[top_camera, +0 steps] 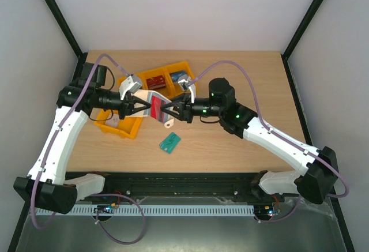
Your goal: Take the credit cards out of the card holder
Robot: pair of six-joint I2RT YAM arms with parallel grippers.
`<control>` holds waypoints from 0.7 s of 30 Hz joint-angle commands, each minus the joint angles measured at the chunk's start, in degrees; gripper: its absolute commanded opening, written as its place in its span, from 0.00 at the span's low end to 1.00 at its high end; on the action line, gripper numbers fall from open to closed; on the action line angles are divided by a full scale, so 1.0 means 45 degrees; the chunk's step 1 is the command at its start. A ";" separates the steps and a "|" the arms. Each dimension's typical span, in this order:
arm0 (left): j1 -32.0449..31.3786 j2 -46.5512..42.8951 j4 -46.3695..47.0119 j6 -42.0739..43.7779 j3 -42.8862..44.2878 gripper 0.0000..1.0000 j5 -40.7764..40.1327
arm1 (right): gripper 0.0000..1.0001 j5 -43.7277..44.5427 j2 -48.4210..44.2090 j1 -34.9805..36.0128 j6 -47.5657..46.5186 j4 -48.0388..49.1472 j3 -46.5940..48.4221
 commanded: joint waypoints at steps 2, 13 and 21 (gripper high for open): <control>0.0416 -0.0236 -0.0325 0.0517 0.0415 0.02 0.1173 | 0.25 0.0314 0.0020 0.0039 0.0376 0.1023 -0.0345; 0.1190 -0.0548 0.2221 -0.2884 -0.0445 0.42 -0.0436 | 0.02 0.1497 -0.0028 0.0015 0.0626 0.0611 -0.0469; 0.1596 -0.0446 0.4732 -0.5092 -0.1343 0.88 -0.7785 | 0.02 0.9733 0.1672 0.0033 0.2169 -0.4930 0.2151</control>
